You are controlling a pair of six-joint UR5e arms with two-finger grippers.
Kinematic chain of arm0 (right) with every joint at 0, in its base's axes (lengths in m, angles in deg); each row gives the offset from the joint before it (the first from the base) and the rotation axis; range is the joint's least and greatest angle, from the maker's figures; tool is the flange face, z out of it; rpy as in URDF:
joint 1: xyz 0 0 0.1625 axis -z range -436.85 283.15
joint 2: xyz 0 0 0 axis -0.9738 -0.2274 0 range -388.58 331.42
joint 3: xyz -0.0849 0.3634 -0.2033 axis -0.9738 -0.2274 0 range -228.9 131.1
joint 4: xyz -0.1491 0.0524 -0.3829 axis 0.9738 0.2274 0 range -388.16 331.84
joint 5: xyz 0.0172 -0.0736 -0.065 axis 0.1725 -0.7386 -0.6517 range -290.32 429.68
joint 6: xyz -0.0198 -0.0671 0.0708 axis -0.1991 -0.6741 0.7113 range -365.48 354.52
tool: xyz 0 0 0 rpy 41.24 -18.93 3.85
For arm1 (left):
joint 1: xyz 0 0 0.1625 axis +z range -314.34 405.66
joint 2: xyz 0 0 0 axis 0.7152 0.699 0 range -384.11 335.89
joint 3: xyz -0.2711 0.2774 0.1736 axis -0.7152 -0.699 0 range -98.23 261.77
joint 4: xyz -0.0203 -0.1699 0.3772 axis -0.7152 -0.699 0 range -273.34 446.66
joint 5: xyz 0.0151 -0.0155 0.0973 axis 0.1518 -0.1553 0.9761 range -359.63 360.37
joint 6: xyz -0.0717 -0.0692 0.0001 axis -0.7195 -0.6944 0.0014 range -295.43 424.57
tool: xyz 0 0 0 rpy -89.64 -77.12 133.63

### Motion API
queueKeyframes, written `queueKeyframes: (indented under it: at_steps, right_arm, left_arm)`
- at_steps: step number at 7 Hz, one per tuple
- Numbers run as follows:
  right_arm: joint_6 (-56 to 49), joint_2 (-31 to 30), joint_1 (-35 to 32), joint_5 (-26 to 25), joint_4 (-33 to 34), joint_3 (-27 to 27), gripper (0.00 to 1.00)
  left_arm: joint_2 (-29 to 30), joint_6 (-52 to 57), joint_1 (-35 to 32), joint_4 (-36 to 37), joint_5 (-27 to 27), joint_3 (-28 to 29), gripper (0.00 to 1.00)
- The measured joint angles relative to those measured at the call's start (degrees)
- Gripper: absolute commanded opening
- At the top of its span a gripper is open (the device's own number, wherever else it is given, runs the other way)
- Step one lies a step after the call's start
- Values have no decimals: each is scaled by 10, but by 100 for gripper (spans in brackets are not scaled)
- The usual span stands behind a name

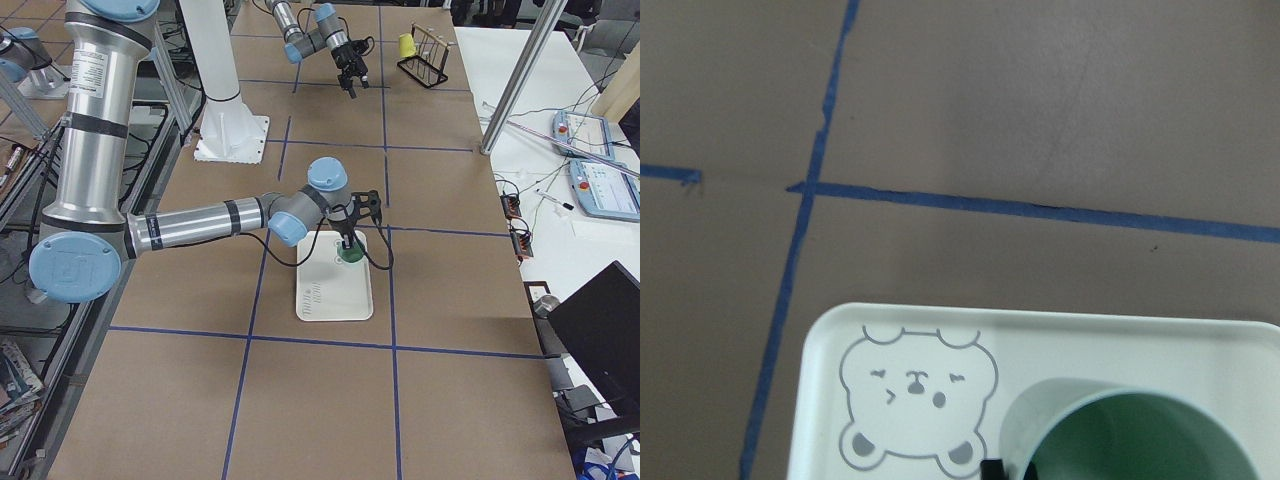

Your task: Left arm grabs green cup and hands to right arm on tray

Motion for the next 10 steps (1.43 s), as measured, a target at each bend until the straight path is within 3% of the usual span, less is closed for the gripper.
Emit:
queueKeyframes:
  at_steps: [2,3,6,7,8,10]
  right_arm:
    - [-62,46,36,-48,174,24,0]
    - [-70,63,49,-59,205,16,2]
    - [-71,77,77,-63,218,-12,4]
    - [-71,77,81,-63,218,-14,11]
    - [-71,77,83,-63,219,-15,24]
    - [-72,76,87,-63,218,-16,99]
  left_arm:
    - [1,9,-3,9,0,-2,100]
    - [1,10,-3,10,0,-3,100]
    - [-1,11,-4,10,0,-5,100]
    - [-1,11,-3,10,1,-6,100]
    - [0,11,-3,10,1,-6,100]
    - [1,10,-3,10,1,-7,100]
